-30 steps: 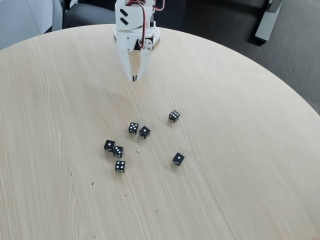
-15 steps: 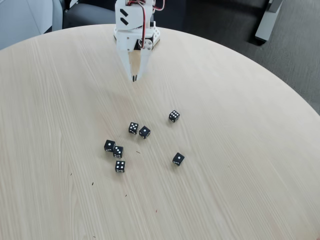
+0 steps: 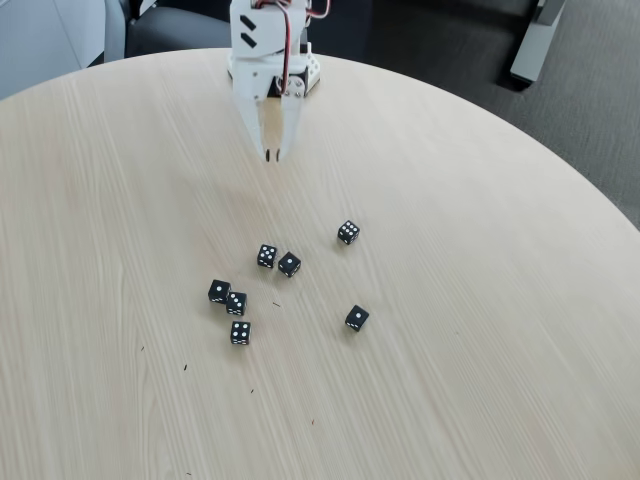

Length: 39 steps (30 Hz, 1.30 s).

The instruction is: Pick up the dice with number 6

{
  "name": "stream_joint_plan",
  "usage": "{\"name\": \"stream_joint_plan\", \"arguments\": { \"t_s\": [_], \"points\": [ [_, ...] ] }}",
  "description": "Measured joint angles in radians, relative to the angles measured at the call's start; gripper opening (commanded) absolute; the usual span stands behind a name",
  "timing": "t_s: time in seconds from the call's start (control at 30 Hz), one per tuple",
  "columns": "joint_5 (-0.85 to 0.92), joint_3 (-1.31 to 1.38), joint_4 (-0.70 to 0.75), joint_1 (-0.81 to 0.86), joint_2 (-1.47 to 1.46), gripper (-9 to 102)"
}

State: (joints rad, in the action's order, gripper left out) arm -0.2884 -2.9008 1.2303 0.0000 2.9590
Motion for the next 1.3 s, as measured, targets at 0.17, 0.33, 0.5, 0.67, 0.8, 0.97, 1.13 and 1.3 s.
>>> {"name": "stream_joint_plan", "arguments": {
  "t_s": [0.17, 0.33, 0.5, 0.67, 0.8, 0.97, 1.13, 1.3],
  "points": [
    [-0.098, 0.291, 0.0, 0.0, -0.319, 8],
    [-0.195, 0.62, 0.014, -0.002, -0.643, 13],
    [-0.341, 0.913, 0.02, -0.009, -0.943, 15],
    [-0.482, 1.074, 0.023, -0.038, -1.132, 19],
    [-0.614, 1.103, 0.023, -0.106, -1.236, 20],
    [-0.857, 1.104, 0.02, -0.155, -1.31, 23],
    [-0.963, 1.104, 0.012, -0.209, -1.322, 25],
    [-1.005, 1.106, 0.012, -0.221, -1.402, 26]
  ]
}}
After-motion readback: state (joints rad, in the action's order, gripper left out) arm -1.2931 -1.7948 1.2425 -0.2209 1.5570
